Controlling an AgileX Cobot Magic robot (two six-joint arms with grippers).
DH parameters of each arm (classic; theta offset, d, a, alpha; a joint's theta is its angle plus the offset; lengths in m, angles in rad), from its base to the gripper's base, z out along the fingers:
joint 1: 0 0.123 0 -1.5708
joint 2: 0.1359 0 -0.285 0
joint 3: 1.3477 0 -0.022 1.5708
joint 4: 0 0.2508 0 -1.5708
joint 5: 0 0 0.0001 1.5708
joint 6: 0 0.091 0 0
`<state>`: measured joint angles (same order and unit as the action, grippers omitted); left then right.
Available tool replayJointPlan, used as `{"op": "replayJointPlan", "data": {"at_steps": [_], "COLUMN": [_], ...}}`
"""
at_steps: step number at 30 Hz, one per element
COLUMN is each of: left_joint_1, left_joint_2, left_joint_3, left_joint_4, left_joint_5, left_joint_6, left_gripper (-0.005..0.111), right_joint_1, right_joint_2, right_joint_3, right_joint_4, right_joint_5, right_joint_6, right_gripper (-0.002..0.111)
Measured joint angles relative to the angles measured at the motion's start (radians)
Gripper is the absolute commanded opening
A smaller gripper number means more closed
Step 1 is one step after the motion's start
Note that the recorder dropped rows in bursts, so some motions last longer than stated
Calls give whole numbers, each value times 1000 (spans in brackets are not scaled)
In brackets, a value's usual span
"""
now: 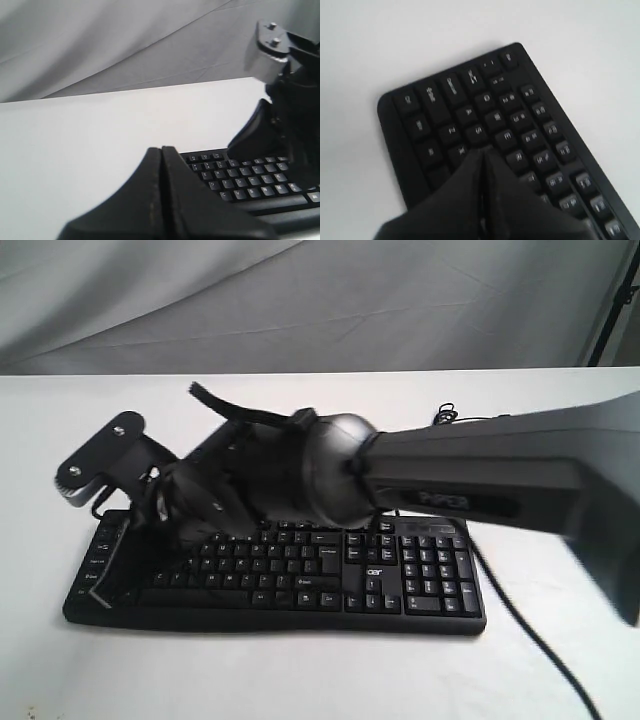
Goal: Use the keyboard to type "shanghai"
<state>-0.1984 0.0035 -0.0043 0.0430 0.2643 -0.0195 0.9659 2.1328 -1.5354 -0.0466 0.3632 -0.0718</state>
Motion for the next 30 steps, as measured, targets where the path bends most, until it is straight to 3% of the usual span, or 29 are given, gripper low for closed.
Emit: {"op": "replayJointPlan", "data": {"at_steps": [4, 9, 30], "left_joint_1": [0, 0, 0], "left_joint_2": [0, 0, 0], "left_joint_3": [0, 0, 0], "left_joint_4": [0, 0, 0], "left_joint_5": [0, 0, 0], "left_joint_6": [0, 0, 0], "left_gripper": [0, 0, 0], "right_joint_1": [-39, -59, -59], "right_joint_2": [-64, -60, 0], "right_joint_3": [174, 268, 277], "right_joint_4": [20, 37, 47], "right_joint_5": [-92, -164, -267], "right_joint_6": [15, 20, 20], "right_gripper": [0, 0, 0]}}
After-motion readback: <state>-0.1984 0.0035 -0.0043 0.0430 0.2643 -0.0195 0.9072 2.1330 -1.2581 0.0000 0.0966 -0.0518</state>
